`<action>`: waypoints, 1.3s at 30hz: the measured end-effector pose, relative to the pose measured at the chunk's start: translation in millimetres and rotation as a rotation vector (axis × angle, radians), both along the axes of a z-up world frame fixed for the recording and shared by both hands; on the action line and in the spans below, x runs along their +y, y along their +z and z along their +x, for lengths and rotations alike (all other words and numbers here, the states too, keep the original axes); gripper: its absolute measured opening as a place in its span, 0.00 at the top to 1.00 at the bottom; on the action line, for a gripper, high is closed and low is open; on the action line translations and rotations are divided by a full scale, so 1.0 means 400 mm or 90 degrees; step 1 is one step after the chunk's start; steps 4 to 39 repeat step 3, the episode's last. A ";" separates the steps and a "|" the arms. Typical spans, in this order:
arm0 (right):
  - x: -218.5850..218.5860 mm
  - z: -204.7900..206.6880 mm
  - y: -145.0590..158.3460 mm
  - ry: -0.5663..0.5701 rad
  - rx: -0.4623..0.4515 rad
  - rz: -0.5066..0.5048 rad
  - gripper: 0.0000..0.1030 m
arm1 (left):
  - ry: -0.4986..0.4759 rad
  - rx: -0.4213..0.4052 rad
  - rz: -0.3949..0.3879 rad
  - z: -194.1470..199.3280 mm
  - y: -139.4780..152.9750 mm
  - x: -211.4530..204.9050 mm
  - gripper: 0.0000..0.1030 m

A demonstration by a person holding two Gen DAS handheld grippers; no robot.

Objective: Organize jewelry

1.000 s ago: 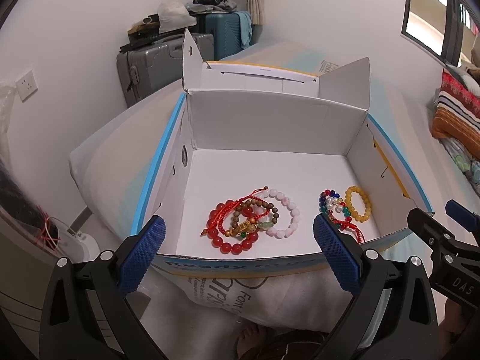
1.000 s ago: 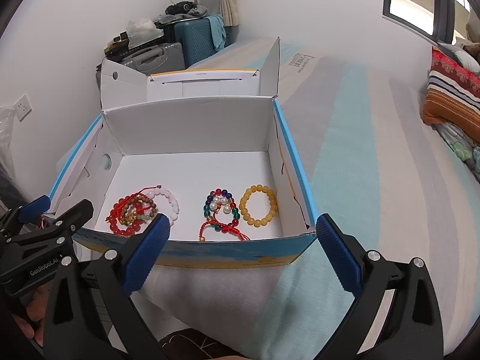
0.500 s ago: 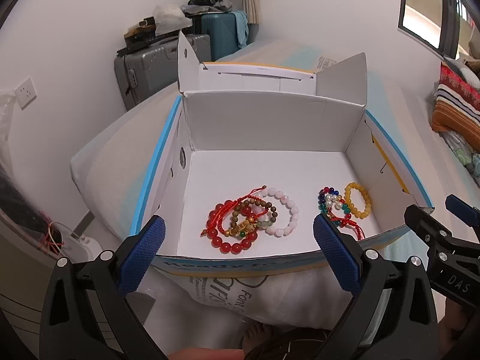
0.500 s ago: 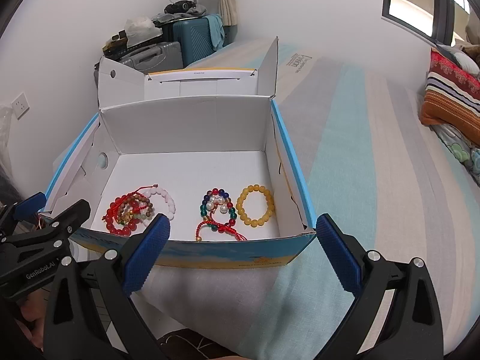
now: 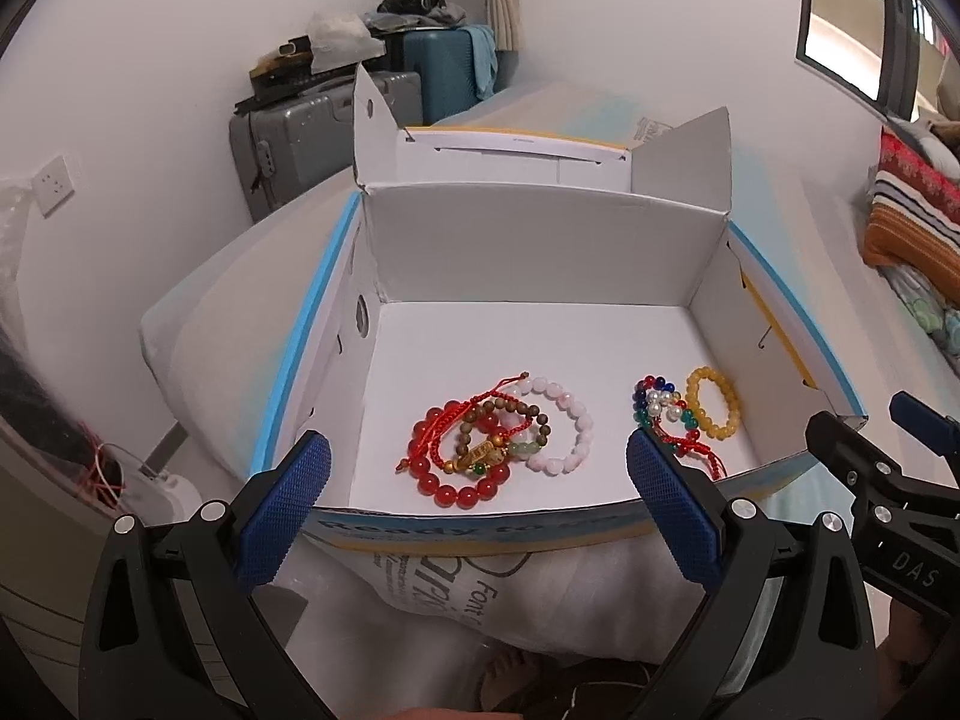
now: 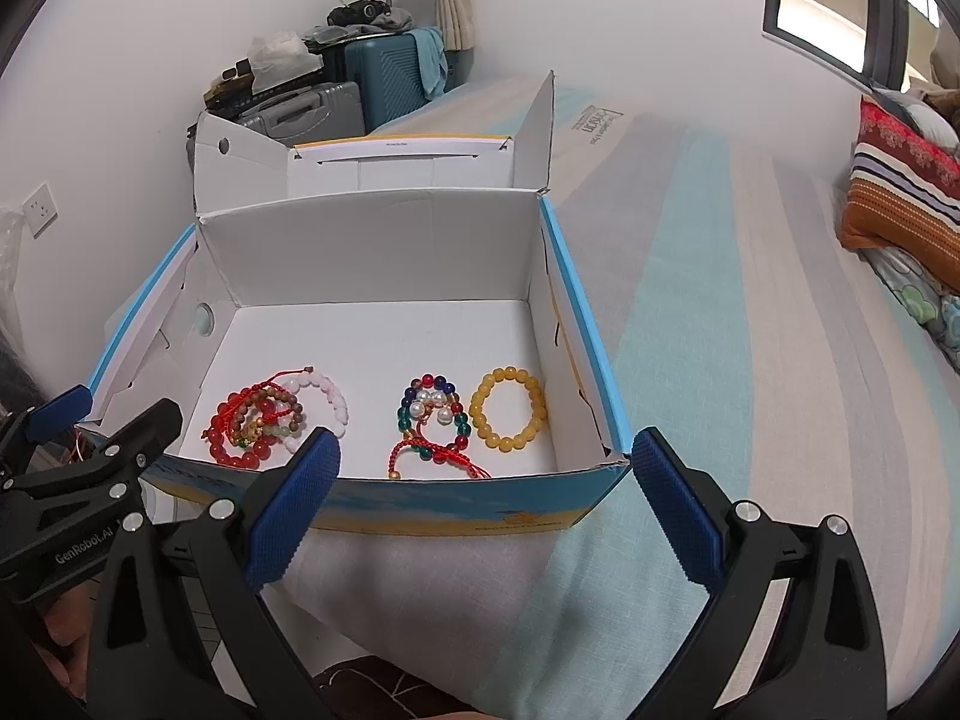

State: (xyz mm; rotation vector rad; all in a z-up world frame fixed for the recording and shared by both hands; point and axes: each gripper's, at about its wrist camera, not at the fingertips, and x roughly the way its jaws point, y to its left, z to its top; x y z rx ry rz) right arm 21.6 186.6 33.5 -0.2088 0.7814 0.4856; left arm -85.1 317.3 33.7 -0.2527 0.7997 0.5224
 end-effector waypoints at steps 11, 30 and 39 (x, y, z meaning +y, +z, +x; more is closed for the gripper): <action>-0.002 0.001 -0.001 0.000 -0.001 0.002 0.09 | 0.000 0.002 -0.006 -0.002 -0.001 0.000 0.05; -0.002 0.001 -0.001 0.000 -0.001 0.002 0.09 | 0.000 0.002 -0.006 -0.002 -0.001 0.000 0.05; -0.002 0.001 -0.001 0.000 -0.001 0.002 0.09 | 0.000 0.002 -0.006 -0.002 -0.001 0.000 0.05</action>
